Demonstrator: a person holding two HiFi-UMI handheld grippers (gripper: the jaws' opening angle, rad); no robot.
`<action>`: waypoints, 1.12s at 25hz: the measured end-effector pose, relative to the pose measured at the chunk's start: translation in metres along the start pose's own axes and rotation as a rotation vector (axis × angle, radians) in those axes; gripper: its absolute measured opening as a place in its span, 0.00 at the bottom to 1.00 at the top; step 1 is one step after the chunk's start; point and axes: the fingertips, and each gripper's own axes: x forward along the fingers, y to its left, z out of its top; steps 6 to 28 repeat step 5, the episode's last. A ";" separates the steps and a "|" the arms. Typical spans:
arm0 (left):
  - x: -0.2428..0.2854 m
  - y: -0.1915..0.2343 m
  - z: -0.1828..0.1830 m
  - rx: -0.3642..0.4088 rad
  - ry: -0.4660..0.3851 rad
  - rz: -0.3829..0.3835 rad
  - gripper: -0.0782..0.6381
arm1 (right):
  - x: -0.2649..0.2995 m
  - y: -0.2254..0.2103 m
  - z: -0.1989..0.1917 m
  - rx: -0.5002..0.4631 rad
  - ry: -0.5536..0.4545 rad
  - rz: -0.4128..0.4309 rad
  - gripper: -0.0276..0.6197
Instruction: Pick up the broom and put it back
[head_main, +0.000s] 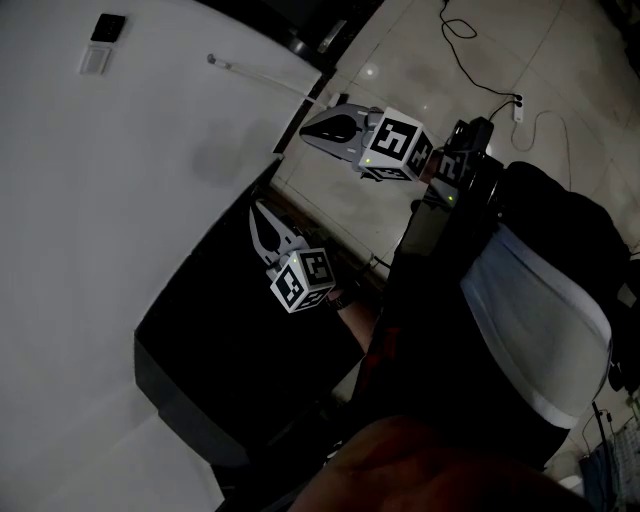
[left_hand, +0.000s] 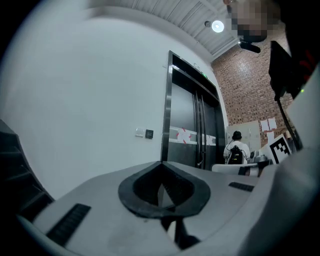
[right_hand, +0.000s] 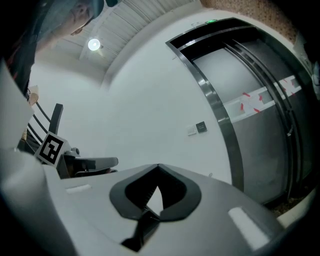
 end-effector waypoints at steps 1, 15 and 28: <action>-0.001 0.000 -0.001 -0.002 0.000 0.001 0.12 | -0.001 0.001 -0.002 0.008 0.006 0.002 0.04; -0.004 0.000 -0.004 -0.007 0.000 0.006 0.12 | -0.002 0.000 -0.007 0.028 0.025 0.000 0.04; -0.004 0.000 -0.004 -0.007 0.000 0.006 0.12 | -0.002 0.000 -0.007 0.028 0.025 0.000 0.04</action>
